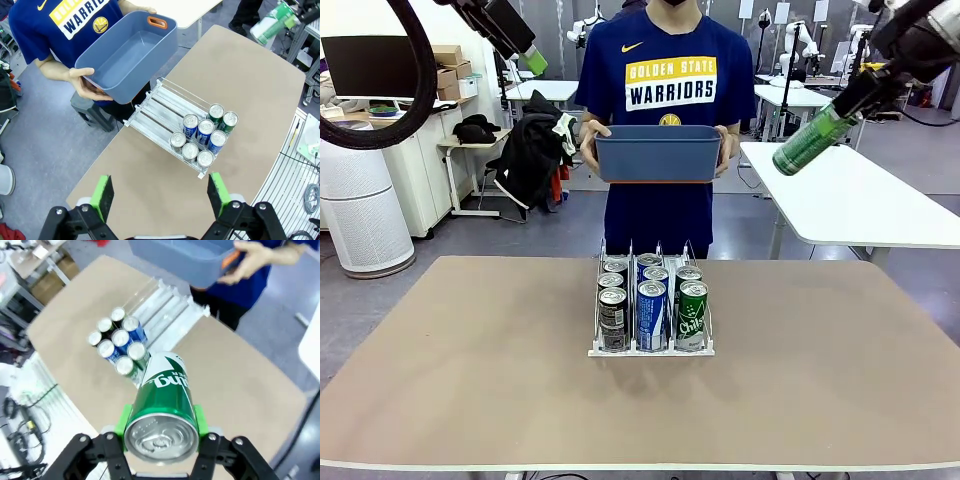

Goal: Fill the beverage cans into the dispenser.
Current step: Place the picked Sprite in the line of the Automatic Can Dispenser with the same cans.

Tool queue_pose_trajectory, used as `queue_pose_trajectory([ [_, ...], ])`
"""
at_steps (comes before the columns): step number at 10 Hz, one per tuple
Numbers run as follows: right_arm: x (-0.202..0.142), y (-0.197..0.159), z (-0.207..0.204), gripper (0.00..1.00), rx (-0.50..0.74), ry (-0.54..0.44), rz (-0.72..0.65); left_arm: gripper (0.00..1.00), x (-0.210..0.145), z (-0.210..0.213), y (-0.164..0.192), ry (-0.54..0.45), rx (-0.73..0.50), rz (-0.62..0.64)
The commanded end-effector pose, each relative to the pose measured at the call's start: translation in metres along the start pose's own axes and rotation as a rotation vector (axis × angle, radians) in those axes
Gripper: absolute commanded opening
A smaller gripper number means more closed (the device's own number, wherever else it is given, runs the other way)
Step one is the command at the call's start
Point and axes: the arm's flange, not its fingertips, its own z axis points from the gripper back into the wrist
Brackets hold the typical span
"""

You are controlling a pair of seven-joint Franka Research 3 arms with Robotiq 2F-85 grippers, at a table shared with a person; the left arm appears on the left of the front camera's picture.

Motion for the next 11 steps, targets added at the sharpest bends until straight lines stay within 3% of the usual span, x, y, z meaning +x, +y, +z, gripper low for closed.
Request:
queue_pose_trajectory([
  [1,-0.035,0.015,-0.011,0.58,-0.044,0.038,-0.064,1.00,-0.002,0.001,0.000,-0.001,0.000,0.001],
  [3,-0.061,0.022,-0.031,0.58,-0.050,0.047,-0.073,1.00,-0.002,0.001,0.000,-0.001,0.000,0.001],
  [5,-0.079,0.020,-0.054,0.58,0.021,0.073,-0.134,1.00,-0.002,0.001,0.000,-0.001,0.000,0.001],
  [11,-0.079,0.016,-0.047,0.58,0.001,0.105,-0.087,1.00,-0.002,0.001,0.000,-0.001,0.000,0.001],
])
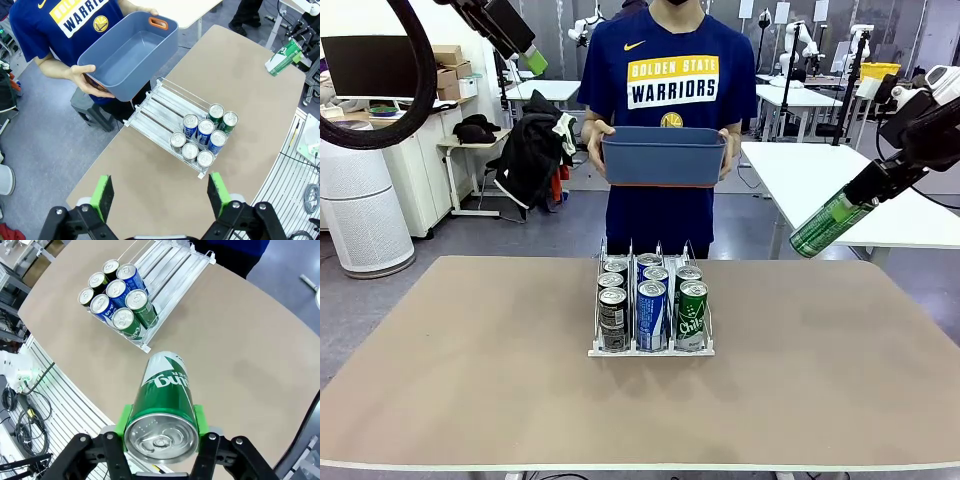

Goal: Fill the beverage cans into the dispenser.
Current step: Place the picked Sprite in the line of the Automatic Can Dispenser with the same cans.

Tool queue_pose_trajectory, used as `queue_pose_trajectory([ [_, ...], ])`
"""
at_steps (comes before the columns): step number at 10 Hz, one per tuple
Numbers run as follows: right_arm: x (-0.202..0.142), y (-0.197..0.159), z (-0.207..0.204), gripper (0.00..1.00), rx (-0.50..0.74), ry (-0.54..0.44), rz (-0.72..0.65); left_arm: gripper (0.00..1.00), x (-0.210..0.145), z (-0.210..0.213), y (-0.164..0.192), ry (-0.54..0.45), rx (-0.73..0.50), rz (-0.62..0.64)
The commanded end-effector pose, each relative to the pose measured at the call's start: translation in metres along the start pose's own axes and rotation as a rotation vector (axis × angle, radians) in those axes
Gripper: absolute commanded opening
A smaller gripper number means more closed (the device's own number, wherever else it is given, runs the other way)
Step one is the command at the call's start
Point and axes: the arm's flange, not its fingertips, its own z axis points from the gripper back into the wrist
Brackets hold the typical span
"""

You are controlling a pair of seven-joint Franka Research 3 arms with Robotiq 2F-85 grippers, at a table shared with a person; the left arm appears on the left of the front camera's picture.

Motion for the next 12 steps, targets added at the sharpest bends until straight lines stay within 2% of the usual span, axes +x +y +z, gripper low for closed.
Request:
queue_pose_trajectory([
  [1,0.000,0.000,-0.001,0.58,0.000,0.001,-0.001,1.00,-0.002,0.001,0.000,-0.001,0.000,0.001],
  [3,0.001,0.025,-0.028,0.58,-0.060,-0.016,-0.080,1.00,-0.002,0.001,0.000,-0.001,0.000,0.001],
  [4,-0.003,0.039,-0.040,0.58,-0.078,-0.045,-0.169,1.00,-0.002,0.001,0.000,-0.001,0.000,0.001],
  [6,-0.016,0.065,-0.054,0.58,-0.125,-0.037,-0.211,1.00,-0.002,0.001,0.000,-0.001,0.000,0.001],
  [7,-0.018,0.075,-0.070,0.58,-0.196,-0.040,-0.249,1.00,-0.002,0.001,0.000,-0.001,0.000,0.001],
  [8,-0.026,0.090,-0.081,0.58,-0.208,-0.038,-0.265,1.00,-0.002,0.001,0.000,-0.001,0.000,0.001],
  [10,-0.033,0.096,-0.082,0.58,-0.256,-0.029,-0.249,1.00,-0.002,0.001,0.000,-0.001,0.000,0.001],
  [12,-0.042,0.110,-0.103,0.58,-0.223,-0.004,-0.239,1.00,-0.002,0.001,0.000,-0.001,0.000,0.001],
])
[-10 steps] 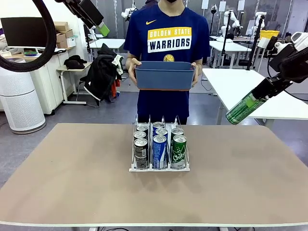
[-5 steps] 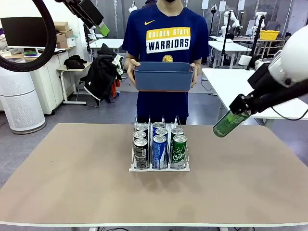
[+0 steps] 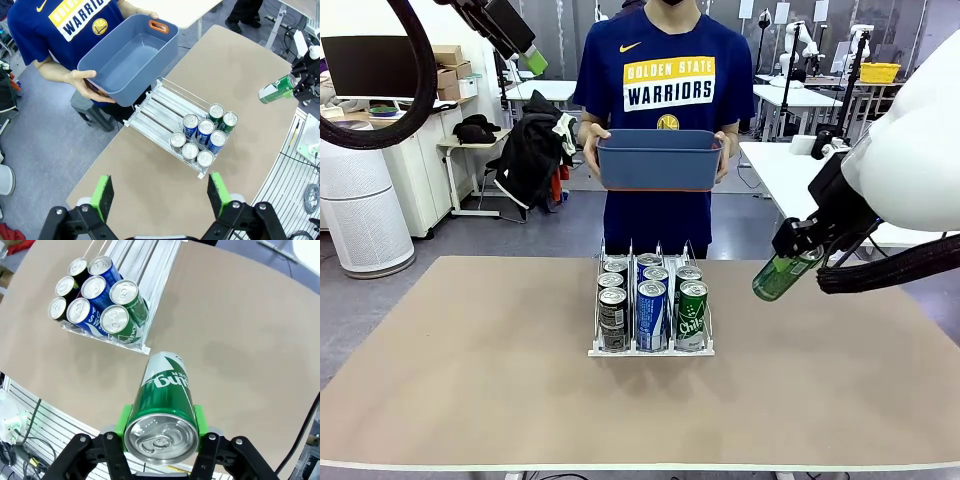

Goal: Fill the beverage cans into the dispenser.
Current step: Place the picked Sprite in the line of the Automatic Can Dispenser with the same cans.

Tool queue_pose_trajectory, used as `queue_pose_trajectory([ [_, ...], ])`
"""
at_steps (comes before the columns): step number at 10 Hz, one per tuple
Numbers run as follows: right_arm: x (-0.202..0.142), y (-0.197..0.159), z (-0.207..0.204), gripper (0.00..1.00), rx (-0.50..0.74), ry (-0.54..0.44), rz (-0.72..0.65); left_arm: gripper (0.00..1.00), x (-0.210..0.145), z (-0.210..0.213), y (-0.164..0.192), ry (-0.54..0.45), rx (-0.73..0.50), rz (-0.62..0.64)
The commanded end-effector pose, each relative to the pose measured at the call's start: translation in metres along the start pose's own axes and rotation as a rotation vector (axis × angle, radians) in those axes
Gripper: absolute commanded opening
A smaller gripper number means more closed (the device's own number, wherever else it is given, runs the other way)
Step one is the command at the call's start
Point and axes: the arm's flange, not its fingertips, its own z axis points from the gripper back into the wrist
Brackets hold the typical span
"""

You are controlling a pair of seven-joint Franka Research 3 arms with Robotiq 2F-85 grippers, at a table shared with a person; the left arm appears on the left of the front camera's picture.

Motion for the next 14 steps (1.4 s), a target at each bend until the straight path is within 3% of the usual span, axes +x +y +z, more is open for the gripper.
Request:
queue_pose_trajectory([
  [1,0.001,-0.006,0.003,0.58,0.000,-0.008,-0.009,1.00,-0.002,0.001,0.000,0.000,0.000,0.001],
  [5,0.000,0.004,-0.011,0.58,0.001,0.001,0.002,1.00,-0.002,0.001,0.000,0.000,0.000,0.001],
  [8,-0.010,0.028,-0.041,0.58,-0.038,-0.060,-0.154,1.00,-0.002,0.001,0.000,0.000,0.000,0.001],
  [10,-0.017,0.043,-0.062,0.58,0.021,-0.085,-0.196,1.00,-0.002,0.001,0.000,0.000,0.000,0.001],
  [12,-0.022,0.049,-0.074,0.58,0.105,0.006,-0.131,1.00,-0.002,0.001,0.000,0.000,0.000,0.001],
  [13,-0.021,0.049,-0.076,0.58,0.112,0.041,-0.089,1.00,-0.002,0.001,0.000,0.000,0.000,0.001],
  [14,0.006,0.057,-0.060,0.58,0.033,-0.011,-0.157,1.00,-0.002,0.001,0.000,0.000,0.000,0.001],
])
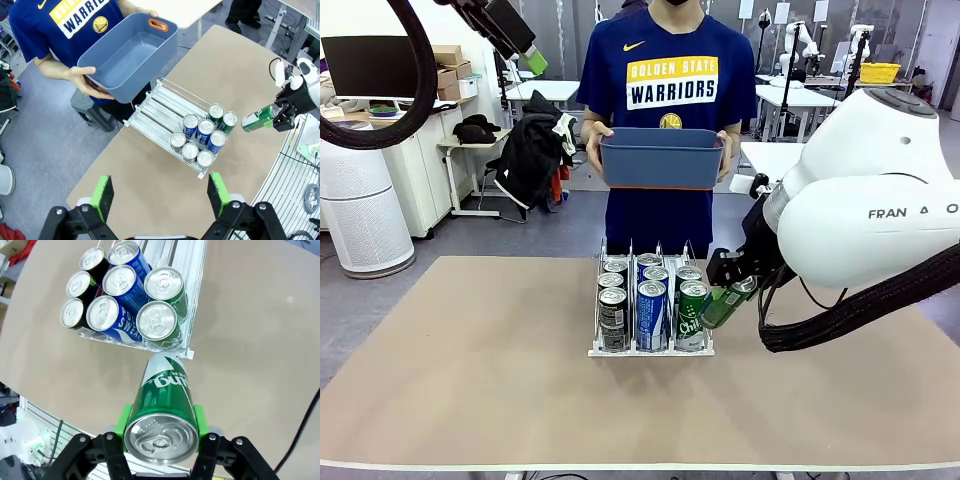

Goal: Fill the beverage cans into the dispenser.
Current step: Place the picked Sprite in the line of the Automatic Can Dispenser with the same cans.

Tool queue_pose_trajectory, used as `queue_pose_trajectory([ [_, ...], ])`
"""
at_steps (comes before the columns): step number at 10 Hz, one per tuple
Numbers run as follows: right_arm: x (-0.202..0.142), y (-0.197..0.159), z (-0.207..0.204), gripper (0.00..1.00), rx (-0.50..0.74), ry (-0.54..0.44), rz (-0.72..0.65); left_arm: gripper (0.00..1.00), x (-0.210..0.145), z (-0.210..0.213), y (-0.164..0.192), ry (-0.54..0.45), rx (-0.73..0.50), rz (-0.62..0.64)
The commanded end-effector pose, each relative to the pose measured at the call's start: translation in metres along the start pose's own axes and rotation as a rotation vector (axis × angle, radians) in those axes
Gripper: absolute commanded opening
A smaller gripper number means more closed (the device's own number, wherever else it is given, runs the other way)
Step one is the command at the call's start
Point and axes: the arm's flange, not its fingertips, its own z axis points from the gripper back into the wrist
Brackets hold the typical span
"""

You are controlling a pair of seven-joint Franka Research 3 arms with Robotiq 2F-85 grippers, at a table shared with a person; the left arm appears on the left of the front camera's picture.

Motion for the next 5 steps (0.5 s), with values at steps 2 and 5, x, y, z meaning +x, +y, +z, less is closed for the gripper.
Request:
queue_pose_trajectory([
  [2,0.000,0.000,0.000,0.58,0.000,0.000,0.000,1.00,-0.002,0.001,0.000,0.000,0.000,0.001],
  [5,0.008,-0.004,-0.027,0.58,0.057,0.067,0.066,1.00,-0.002,0.001,0.000,0.000,0.000,0.001],
])
